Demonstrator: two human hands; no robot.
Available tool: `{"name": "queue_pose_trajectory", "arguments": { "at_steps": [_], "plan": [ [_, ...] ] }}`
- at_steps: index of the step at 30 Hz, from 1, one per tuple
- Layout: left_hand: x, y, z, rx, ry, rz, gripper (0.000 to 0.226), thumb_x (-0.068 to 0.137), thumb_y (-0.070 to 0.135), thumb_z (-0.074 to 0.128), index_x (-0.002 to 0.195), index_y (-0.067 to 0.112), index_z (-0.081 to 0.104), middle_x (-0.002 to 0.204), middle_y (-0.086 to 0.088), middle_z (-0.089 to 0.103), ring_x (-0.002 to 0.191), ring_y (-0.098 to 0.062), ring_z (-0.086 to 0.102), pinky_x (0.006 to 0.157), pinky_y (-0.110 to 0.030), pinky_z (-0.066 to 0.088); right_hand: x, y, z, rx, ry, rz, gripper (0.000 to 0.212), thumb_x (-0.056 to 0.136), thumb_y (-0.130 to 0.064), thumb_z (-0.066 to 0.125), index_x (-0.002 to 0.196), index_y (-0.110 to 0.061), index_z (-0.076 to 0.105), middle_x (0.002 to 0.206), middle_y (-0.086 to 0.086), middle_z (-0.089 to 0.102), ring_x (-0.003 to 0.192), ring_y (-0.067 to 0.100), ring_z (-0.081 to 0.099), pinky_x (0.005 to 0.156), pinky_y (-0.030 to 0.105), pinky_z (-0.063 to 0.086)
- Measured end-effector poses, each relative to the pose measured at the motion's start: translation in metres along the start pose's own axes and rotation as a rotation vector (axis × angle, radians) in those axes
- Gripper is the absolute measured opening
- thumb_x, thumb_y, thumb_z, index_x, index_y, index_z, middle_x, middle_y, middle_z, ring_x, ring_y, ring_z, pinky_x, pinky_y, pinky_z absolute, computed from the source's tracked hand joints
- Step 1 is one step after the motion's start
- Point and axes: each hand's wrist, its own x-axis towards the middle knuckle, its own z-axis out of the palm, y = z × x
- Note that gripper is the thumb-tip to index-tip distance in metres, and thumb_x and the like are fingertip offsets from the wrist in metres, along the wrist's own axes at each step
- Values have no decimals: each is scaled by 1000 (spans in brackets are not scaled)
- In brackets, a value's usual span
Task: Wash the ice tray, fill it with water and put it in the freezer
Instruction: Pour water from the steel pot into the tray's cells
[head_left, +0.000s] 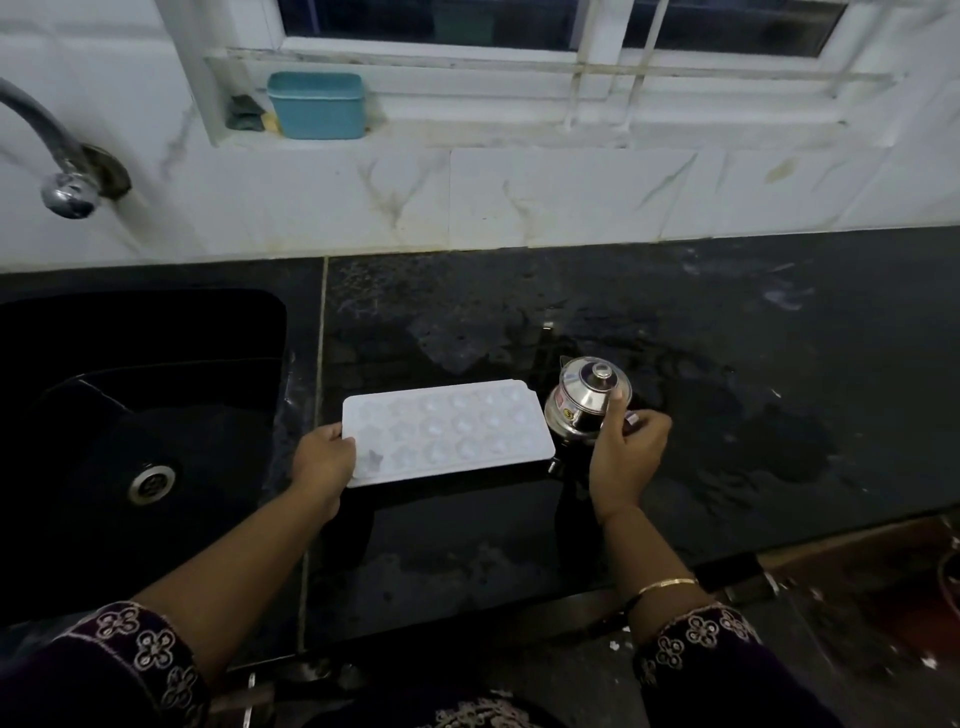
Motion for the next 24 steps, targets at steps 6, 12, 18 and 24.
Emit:
{"name": "queue_pose_trajectory", "arguments": {
  "at_steps": [6,12,18,24],
  "plan": [
    [6,-5,-3,-52,11,-34,32,94,5,48,123,4,60,116,-15,65,94,-27,62,77,-34,50,13,2,-1,124,-105,64,53,91,-33,60,52,-12,31,55,1,31,46,4,28,48,20,29],
    [10,-9,-6,-156,-35,-74,32,94,5,52,125,2,59,118,-16,64,101,-31,63,89,-41,52,30,-8,4,338,-165,170,46,92,-23,59,54,-14,35,47,-3,37,41,0,30,40,15,28],
    [10,-14,-13,-243,-146,-117,32,96,3,47,127,1,57,119,-17,64,101,-31,64,92,-44,51,49,-36,9,436,-213,130,45,92,-18,59,54,-16,34,35,-15,36,38,-2,31,40,14,29],
    [4,-15,-19,-327,-221,-117,33,97,-2,43,128,-4,53,116,-16,63,93,-25,64,80,-34,51,41,-71,28,401,-430,16,46,89,-19,62,53,-18,35,40,-14,35,43,2,30,43,17,30]
  ]
}}
